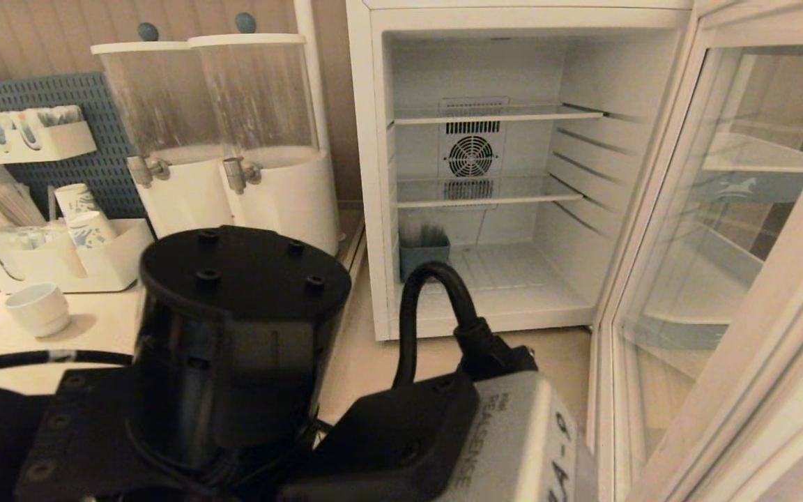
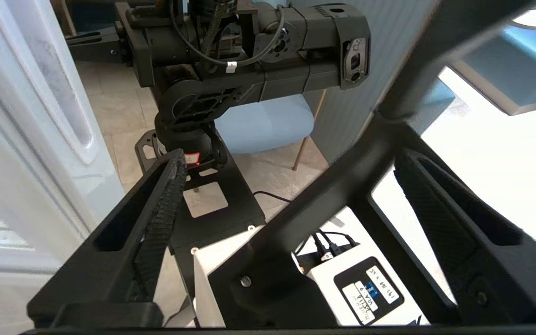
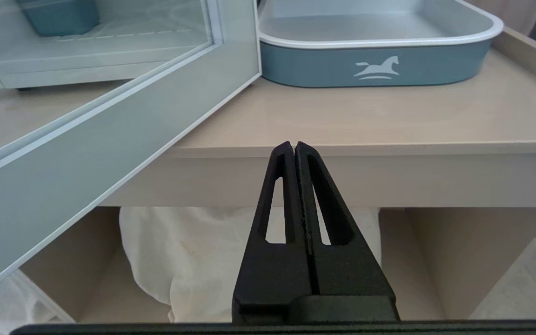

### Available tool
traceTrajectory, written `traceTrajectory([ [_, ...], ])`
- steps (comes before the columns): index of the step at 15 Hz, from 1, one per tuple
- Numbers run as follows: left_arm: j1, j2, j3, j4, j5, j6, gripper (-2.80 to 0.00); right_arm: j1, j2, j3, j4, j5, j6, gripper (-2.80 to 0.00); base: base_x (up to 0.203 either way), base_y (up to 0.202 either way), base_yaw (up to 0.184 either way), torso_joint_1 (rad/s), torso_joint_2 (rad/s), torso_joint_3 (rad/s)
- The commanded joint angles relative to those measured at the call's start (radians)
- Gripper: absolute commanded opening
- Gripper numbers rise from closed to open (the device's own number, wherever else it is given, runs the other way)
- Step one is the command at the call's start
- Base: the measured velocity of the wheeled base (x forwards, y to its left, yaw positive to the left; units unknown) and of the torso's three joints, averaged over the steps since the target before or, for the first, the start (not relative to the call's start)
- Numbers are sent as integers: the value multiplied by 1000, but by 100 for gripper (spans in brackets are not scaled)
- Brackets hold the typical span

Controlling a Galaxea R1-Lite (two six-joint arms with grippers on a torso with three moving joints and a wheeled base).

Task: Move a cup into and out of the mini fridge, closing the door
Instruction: Open the freezer door

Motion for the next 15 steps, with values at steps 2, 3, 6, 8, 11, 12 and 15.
traceTrajectory([
  [2, -21, -69, 30, 6, -33, 2, 0, 0, 0, 0, 2, 0, 0, -280, 0, 0, 0, 0, 0, 0],
  [3, 16, -92, 42, 7, -38, 3, 0, 0, 0, 0, 4, 0, -1, -280, 0, 0, 0, 0, 0, 0],
  [6, 83, -112, 54, -1, -35, 6, 0, 0, 0, -1, 5, 0, -1, -280, 0, 0, 0, 0, 0, 0],
  [8, 127, -37, 29, -34, -32, 4, 0, 0, 0, -1, 5, 0, -1, -280, 0, 0, 0, 0, 0, 0],
  [11, 167, 129, -20, -135, -18, -1, 0, 0, 0, -1, 5, 0, 0, -280, 0, 0, 0, 0, 0, 0],
  [12, 173, 182, -44, -166, 8, -2, 0, 0, 0, -1, 5, 0, 0, -280, 0, 0, 0, 0, 0, 0],
  [15, 178, 273, -148, -200, 53, -8, 0, 0, 0, -1, 5, 0, 0, -280, 0, 0, 0, 0, 0, 0],
])
